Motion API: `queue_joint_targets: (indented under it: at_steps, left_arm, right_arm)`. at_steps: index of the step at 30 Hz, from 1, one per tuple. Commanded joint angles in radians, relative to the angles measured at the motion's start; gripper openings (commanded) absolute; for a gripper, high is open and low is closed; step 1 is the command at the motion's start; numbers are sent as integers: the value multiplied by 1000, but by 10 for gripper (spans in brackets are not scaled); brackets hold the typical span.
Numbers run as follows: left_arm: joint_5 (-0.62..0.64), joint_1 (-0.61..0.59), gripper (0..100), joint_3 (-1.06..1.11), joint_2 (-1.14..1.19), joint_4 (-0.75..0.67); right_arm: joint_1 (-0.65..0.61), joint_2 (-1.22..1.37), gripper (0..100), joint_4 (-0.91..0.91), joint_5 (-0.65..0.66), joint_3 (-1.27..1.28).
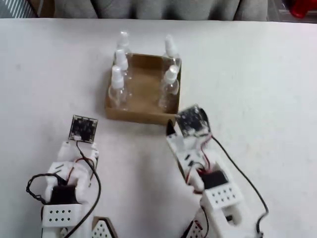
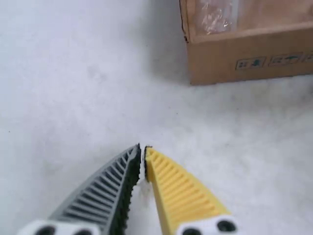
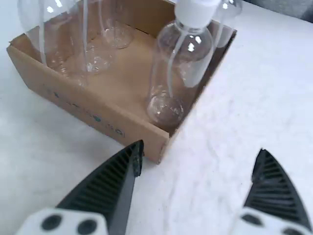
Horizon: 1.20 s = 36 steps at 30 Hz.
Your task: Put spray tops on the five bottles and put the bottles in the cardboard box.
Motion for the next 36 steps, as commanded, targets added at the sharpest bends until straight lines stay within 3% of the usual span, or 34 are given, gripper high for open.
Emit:
queue_joint_targets:
  at_steps: [1, 7, 11, 17, 22, 31, 36]
  left_arm:
    - [-14, 7, 23, -5, -8, -32]
    - [-14, 7, 23, -5, -8, -32]
    - [-14, 7, 23, -5, -8, -32]
    - [-14, 7, 23, -5, -8, -31]
    - [-14, 7, 23, -5, -8, -26]
    - [-14, 15, 23, -5, -8, 72]
    - [-14, 51, 22, -5, -13, 184]
  right_arm:
    - [93, -255, 226, 147, 9, 41]
    - [168, -585, 9, 461, 6, 48]
    - [202, -745, 47, 628, 6, 58]
    - [289, -697, 47, 661, 6, 64]
    - [311, -727, 47, 834, 6, 92]
    - [317, -727, 48, 877, 6, 189]
    - [309, -727, 48, 1009, 6, 189]
